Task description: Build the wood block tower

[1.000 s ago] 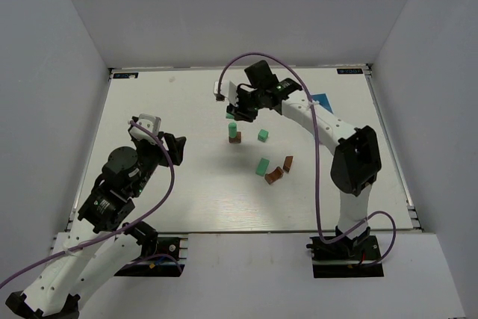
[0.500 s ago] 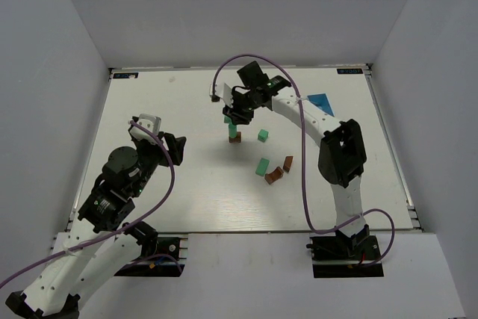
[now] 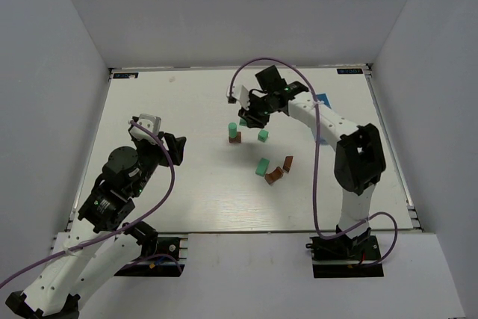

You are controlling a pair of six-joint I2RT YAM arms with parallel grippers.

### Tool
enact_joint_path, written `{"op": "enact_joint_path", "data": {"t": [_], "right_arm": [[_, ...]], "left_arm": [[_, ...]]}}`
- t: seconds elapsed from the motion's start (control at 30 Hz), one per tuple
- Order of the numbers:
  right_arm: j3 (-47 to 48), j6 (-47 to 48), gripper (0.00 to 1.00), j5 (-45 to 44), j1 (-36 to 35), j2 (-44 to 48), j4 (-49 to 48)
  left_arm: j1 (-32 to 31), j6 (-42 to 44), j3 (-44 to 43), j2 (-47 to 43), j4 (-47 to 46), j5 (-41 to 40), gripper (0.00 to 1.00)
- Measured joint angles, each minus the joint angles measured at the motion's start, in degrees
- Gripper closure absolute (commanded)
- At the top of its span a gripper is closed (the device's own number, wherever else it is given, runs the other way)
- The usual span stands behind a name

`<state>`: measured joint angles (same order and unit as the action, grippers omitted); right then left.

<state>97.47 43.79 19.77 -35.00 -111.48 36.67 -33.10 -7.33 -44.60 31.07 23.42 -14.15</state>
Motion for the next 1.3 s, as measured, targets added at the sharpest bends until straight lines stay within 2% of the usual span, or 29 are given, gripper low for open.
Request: {"op": "enact_joint_path", "data": {"t": [0.17,0.4,0.73,1.03,1.3], "right_arm": [[-7.08,-0.07,1.00,0.13,2.67,4.96,-2.36],[-12.09,1.38,1.00,4.87,3.76,5.20,-2.69],[-12.20,1.73,1.00,9.38,4.20,-1.11,-1.95],[-9.01,1.07,1.00,8.76,4.63,-8.61,-1.95],[-7.15,0.31,1.00,7.02,5.11,-10.16,-3.06]], "left_arm": [[0.00,0.00,0.00,0.00,-0.02,0.00,0.25],[0.00,0.00,0.00,0.59,0.00,0.00,0.25],[0.00,0.00,0.00,0.63,0.02,0.00,0.25],[0.00,0.00,0.00,0.63,0.02,0.00,0.25],[0.00,0.00,0.00,1.14,0.04,0.00,0.25]]}}
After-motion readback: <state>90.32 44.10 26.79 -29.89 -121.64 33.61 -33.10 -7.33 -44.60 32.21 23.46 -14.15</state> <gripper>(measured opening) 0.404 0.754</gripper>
